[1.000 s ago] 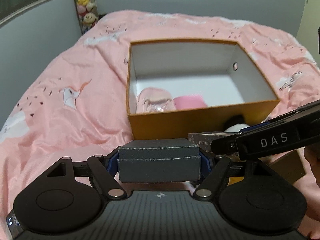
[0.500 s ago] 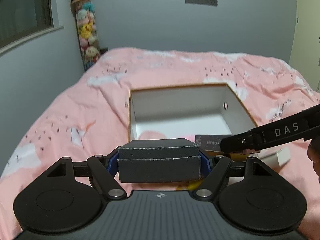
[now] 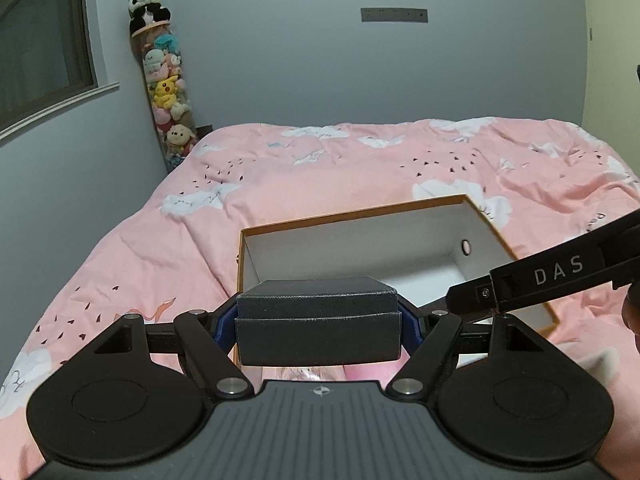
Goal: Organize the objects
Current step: 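Lift the grey box with the left tool while the right tool lifts the card deck over the box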
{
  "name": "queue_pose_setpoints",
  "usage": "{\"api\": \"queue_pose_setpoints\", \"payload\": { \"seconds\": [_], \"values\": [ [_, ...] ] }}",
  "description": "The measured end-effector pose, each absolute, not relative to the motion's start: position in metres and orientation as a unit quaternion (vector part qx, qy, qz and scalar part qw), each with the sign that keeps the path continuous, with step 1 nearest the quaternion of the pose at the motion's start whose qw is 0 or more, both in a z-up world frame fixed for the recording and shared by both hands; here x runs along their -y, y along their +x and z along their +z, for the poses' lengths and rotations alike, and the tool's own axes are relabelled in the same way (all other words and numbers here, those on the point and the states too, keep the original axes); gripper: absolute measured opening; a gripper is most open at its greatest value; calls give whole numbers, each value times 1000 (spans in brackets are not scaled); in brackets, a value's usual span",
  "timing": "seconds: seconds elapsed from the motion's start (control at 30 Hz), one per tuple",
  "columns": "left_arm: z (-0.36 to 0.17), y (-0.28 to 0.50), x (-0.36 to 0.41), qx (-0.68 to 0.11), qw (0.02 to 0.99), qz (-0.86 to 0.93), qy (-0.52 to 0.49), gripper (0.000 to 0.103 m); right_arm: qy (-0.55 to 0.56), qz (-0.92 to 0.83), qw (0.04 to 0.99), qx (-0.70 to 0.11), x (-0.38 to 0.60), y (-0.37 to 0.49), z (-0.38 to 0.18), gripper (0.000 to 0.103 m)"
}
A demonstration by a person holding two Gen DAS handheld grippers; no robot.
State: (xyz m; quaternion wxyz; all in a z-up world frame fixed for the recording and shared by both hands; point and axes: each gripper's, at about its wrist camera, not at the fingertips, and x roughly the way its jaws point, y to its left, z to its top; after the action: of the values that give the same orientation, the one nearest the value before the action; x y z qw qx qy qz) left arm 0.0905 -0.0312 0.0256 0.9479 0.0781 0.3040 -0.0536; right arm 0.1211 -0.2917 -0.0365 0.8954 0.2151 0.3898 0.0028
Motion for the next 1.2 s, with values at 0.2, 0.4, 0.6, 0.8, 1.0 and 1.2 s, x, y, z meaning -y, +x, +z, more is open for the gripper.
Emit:
{"api": "queue_pose_setpoints", "payload": {
  "seconds": [0.2, 0.4, 0.6, 0.8, 1.0, 1.2],
  "values": [
    [12, 126, 17, -309, 947, -52, 65, 87, 216, -14, 890, -402, 302, 151, -53, 59],
    [-4, 169, 8, -312, 947, -51, 60, 87, 237, -10, 878, -417, 313, 184, -74, 59],
    [-17, 204, 18, -327, 938, -61, 95, 87, 257, -18, 870, -419, 325, 215, -85, 59],
    [-34, 230, 25, -364, 926, -34, 93, 87, 245, -26, 870, -427, 329, 244, -99, 59],
    [-51, 246, 31, -380, 920, -15, 97, 87, 261, -26, 863, -431, 338, 259, -111, 59],
    [-65, 255, 35, -397, 911, -13, 107, 87, 271, -22, 860, -432, 340, 262, -116, 59]
  ]
}}
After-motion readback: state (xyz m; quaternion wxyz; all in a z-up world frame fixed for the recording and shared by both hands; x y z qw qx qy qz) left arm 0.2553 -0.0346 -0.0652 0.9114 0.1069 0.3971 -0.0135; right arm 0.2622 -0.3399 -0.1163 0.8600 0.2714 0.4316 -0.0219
